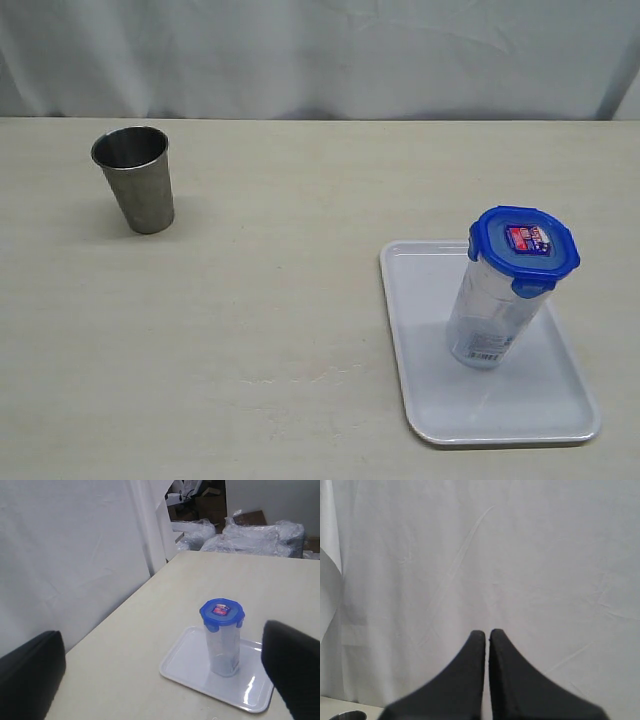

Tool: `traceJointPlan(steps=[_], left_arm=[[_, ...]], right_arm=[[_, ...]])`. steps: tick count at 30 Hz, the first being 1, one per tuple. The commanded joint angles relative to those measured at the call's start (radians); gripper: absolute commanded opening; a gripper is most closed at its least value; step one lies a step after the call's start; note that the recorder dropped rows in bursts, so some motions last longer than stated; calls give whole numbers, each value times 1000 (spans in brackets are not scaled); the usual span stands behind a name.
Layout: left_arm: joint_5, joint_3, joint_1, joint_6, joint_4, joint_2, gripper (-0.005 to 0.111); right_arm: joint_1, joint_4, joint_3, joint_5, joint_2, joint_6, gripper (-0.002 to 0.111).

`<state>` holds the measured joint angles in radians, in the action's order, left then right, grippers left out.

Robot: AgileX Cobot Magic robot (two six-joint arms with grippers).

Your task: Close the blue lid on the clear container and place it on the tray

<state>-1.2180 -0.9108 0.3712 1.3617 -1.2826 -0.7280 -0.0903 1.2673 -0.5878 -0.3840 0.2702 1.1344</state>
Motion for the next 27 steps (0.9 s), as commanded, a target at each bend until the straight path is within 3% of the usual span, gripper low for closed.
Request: traceJointPlan(steps=[1,12,17,22,27], left_arm=[[41,4,2,-9,-15,3,103],[-3,31,2,-17,-15,46,103],[-3,31,2,-105,47,131,103],[150,31,2,-251,153,261,103],[284,31,2,-495,355,403,103]], right_arm=[[-4,0,3,-7,-5,2,4],[-2,0,3,-7,-5,2,4],[1,0,3,-7,-5,2,4],[1,0,3,-7,-5,2,4],[1,0,3,-7,-5,2,4]])
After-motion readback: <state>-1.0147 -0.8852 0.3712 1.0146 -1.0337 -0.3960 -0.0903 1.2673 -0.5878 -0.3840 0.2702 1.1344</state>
